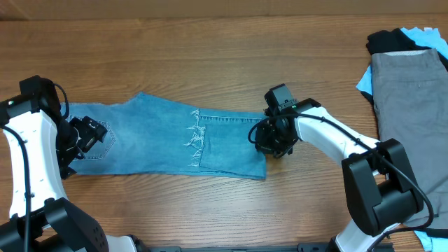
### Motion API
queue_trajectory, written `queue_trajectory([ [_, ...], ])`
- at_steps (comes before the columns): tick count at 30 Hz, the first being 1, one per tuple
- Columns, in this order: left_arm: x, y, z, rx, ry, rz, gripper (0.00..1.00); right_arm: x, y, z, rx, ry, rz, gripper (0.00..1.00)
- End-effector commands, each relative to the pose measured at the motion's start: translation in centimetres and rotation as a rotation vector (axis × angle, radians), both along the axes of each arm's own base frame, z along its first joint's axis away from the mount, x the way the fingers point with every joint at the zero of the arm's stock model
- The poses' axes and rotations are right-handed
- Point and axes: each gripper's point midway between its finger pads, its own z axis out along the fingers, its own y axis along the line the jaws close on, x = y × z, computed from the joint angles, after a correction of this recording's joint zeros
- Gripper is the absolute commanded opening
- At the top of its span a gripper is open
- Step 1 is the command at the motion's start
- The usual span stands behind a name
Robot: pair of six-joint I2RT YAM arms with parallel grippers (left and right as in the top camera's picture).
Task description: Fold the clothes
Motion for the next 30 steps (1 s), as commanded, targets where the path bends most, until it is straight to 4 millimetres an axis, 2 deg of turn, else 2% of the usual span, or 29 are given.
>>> queue_trajectory([
  [1,-0.1,-0.2,-0.1,-0.005,0.003,-0.014,1.00,3.0,0.5,3.9,-0.007,-0.093,-0.054,0.04],
  [3,-0.1,-0.2,-0.1,-0.005,0.002,-0.014,1.00,3.9,1.7,6.3,-0.006,-0.133,-0.052,0.04],
  [10,-0.1,-0.2,-0.1,-0.005,0.001,-0.014,1.00,5.0,6.5,10.5,-0.014,-0.283,-0.004,0.04],
  [15,-0.1,-0.2,-0.1,-0.005,0.001,-0.014,1.00,4.1,11.5,12.2,0.068,-0.362,0.052,0.04],
  [18,-0.1,-0.2,-0.1,-0.006,0.005,-0.014,1.00,3.8,13.8,13.0,0.127,-0.393,0.063,0.04],
  [20,-0.3,-0.3,-0.1,-0.010,0.012,-0.015,1.00,3.8,16.3,14.4,0.230,-0.425,0.090,0.04],
  [26,-0.4,-0.4,-0.1,-0.013,0.017,-0.041,1.00,4.2,20.1,17.6,0.446,-0.471,0.120,0.04],
  [28,-0.4,-0.3,-0.1,-0.012,0.014,-0.040,1.00,4.4,20.6,17.8,0.462,-0.482,0.118,0.04],
  [30,-0.3,-0.3,-0.1,-0.010,0.011,-0.041,1.00,4.2,21.2,17.1,0.461,-0.476,0.129,0.04],
])
